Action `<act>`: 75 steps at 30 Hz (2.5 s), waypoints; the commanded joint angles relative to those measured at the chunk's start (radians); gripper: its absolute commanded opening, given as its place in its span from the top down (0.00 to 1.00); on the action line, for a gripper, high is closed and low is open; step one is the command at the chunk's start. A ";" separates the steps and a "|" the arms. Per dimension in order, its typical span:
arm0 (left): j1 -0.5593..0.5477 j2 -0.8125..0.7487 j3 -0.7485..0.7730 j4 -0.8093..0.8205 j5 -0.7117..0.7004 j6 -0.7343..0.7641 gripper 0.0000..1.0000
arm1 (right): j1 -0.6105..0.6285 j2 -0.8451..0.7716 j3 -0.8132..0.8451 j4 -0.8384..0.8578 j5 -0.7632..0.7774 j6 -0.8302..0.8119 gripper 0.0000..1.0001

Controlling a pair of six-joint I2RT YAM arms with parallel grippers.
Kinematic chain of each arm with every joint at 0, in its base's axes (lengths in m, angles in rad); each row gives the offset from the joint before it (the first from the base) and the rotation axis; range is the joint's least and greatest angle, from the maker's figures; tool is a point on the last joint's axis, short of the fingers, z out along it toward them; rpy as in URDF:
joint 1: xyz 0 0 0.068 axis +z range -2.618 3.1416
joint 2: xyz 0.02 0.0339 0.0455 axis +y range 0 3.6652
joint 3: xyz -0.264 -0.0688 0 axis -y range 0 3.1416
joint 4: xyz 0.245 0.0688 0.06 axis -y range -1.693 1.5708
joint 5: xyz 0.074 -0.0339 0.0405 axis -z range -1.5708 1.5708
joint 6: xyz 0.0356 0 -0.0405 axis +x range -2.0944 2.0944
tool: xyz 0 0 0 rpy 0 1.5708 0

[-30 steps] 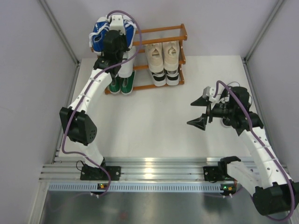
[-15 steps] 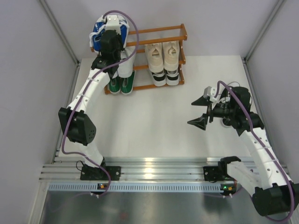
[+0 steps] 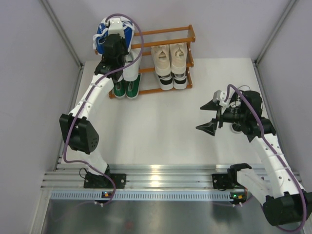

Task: Place and organize the shoes onto the shoe shelf
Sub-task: Adjust the shoe at the shoe shelf, then pick up the shoe at the center of the board.

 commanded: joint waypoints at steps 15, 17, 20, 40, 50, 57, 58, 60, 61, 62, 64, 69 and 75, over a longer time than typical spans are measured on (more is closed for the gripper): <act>0.024 -0.116 0.050 0.054 0.022 -0.008 0.37 | -0.032 -0.020 0.001 0.023 -0.030 -0.022 0.01; 0.024 -0.118 0.067 0.010 0.062 -0.022 0.36 | -0.034 -0.020 0.004 0.018 -0.030 -0.026 0.01; 0.024 -0.136 0.086 -0.022 0.090 -0.054 0.33 | -0.037 -0.028 0.001 0.012 -0.020 -0.040 0.01; 0.024 -0.938 -0.836 -0.093 0.688 -0.249 0.02 | -0.384 0.160 0.177 -0.097 0.621 0.268 0.01; 0.024 -1.150 -1.120 -0.107 0.745 -0.253 0.03 | -0.503 0.343 0.239 -0.149 0.799 0.231 0.27; 0.024 -1.181 -1.122 -0.140 0.738 -0.233 0.03 | -0.596 0.340 0.180 -0.152 0.868 0.218 0.41; 0.024 -1.181 -1.122 -0.140 0.740 -0.235 0.03 | -0.609 0.346 0.176 -0.155 0.868 0.210 0.41; 0.024 -1.179 -1.122 -0.140 0.745 -0.237 0.03 | -0.621 0.377 0.163 -0.163 0.876 0.195 0.40; 0.024 -1.179 -1.122 -0.140 0.745 -0.237 0.03 | -0.621 0.390 0.160 -0.162 0.878 0.195 0.38; 0.024 -1.179 -1.123 -0.140 0.745 -0.238 0.03 | -0.621 0.423 0.157 -0.160 0.873 0.199 0.37; 0.024 -1.178 -1.123 -0.140 0.749 -0.240 0.03 | -0.621 0.461 0.160 -0.152 0.858 0.210 0.34; 0.023 -1.178 -1.126 -0.140 0.752 -0.241 0.04 | -0.623 0.605 0.185 -0.135 0.809 0.248 0.28; 0.023 -1.174 -1.126 -0.142 0.748 -0.237 0.04 | -0.621 0.726 0.186 -0.054 0.858 0.273 0.30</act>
